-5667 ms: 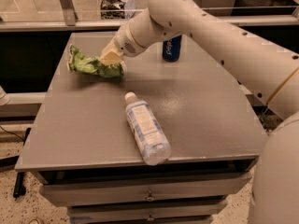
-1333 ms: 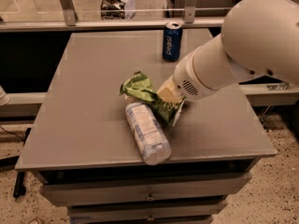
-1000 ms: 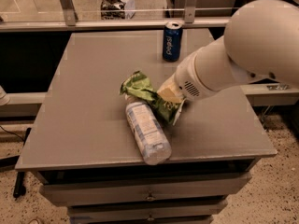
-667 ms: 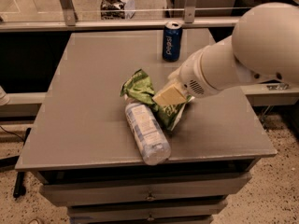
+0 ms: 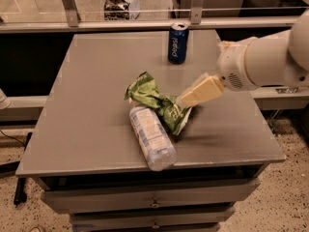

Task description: Move green jalapeno chip bag near blue plastic bottle

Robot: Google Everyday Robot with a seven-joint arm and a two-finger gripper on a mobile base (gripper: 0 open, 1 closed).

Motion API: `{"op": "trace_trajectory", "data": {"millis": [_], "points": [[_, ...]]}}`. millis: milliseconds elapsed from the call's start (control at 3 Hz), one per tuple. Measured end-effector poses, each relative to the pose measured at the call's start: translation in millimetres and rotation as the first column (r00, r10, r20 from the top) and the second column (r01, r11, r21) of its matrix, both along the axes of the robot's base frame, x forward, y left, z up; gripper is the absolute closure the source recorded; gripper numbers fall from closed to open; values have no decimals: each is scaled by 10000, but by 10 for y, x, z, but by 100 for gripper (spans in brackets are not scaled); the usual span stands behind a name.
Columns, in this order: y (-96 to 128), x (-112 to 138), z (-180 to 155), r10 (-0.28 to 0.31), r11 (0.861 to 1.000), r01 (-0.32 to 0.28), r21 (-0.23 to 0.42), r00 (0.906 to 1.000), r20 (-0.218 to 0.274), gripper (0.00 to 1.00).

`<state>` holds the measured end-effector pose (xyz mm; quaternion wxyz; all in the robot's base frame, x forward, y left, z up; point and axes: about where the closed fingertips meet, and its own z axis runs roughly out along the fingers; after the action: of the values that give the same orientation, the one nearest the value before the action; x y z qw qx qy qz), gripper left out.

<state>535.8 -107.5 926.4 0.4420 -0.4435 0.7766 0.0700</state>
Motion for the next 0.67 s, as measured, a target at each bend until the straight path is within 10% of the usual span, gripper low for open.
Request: {"op": "trace_trajectory", "data": {"millis": [667], "points": [[-945, 276, 618, 398, 9987, -458, 218, 9737, 2242, 0]]}}
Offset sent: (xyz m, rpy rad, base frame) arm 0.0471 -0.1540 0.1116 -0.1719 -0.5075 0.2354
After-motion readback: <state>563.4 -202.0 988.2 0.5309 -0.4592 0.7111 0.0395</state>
